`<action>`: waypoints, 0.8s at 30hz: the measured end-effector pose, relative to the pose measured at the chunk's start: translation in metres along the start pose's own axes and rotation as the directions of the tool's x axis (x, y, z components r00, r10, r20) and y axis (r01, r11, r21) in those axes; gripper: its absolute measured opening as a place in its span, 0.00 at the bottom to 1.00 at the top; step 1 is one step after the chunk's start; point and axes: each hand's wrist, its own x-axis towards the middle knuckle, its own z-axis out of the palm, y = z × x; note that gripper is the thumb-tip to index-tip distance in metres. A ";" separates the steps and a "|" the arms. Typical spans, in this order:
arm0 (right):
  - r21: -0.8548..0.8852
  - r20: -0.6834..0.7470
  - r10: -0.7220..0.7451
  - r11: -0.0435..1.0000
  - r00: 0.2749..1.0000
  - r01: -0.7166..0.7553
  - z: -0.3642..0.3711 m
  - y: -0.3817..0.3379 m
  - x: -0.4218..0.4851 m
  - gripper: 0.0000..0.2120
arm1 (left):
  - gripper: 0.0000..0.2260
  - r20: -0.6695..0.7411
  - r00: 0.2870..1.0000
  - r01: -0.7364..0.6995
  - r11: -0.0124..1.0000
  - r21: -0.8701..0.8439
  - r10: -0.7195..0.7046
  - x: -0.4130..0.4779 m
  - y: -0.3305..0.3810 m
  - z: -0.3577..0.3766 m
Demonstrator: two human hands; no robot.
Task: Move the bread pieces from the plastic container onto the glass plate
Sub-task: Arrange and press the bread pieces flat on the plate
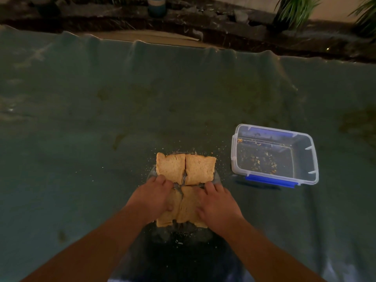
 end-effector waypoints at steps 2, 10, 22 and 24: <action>-0.005 -0.002 0.018 1.000 1.000 -0.018 -0.002 0.001 -0.001 0.29 | 0.29 -0.020 1.000 -0.012 1.000 -0.023 0.011 -0.004 0.000 0.000; -0.027 -0.039 -0.127 0.992 0.991 0.126 0.002 -0.022 -0.014 0.24 | 0.26 -0.114 0.973 -0.192 0.977 0.095 0.202 -0.020 0.004 0.007; -0.017 -0.044 0.002 1.000 0.999 -0.003 0.002 -0.015 0.004 0.43 | 0.53 -0.109 0.993 -0.024 0.976 0.215 0.048 -0.005 0.001 0.008; -0.022 -0.001 0.018 1.000 1.000 -0.018 0.001 -0.009 0.011 0.47 | 0.57 -0.040 0.999 0.010 0.969 0.245 0.000 0.003 -0.001 0.007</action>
